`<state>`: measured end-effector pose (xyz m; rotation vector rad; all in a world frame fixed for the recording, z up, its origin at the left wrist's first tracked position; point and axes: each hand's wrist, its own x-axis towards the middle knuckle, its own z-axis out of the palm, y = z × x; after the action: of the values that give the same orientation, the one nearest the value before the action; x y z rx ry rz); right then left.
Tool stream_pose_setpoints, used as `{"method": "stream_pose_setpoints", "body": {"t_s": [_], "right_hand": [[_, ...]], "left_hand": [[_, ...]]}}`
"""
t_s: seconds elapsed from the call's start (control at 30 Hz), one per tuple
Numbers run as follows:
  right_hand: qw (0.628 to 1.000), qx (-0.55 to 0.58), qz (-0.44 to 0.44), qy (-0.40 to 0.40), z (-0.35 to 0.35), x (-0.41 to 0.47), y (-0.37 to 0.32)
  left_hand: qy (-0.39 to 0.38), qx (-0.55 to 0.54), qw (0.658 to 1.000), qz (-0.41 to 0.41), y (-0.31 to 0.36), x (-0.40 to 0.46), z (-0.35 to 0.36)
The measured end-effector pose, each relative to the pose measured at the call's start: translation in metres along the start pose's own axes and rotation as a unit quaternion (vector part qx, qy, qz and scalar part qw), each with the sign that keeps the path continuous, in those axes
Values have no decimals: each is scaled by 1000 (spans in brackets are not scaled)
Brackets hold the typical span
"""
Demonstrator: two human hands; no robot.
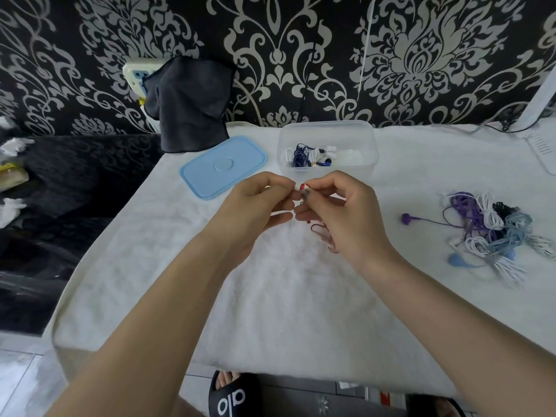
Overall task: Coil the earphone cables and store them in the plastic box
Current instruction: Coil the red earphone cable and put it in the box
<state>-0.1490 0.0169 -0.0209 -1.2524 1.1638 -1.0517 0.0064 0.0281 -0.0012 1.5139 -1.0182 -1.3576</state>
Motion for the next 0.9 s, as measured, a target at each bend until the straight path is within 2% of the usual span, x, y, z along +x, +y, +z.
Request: {"method": "stream_pose_setpoints", "body": {"t_s": [0.13,0.4,0.73,0.9], "right_hand": [[994,85,63,-30,-4,2,-4],[977,190,55,-82,-7,10,-3],[974,195,47,-107,-11,11,-6],[964,222,82,-123,-13,11,-10]], "left_hand": [[-29,-43,998,-20,2,1,-3],[-92,-110,989,-34,2,4,-10],[-126,-109,986,7,2,3,-11],[-138,-100,985,22,3,1,-12]]}}
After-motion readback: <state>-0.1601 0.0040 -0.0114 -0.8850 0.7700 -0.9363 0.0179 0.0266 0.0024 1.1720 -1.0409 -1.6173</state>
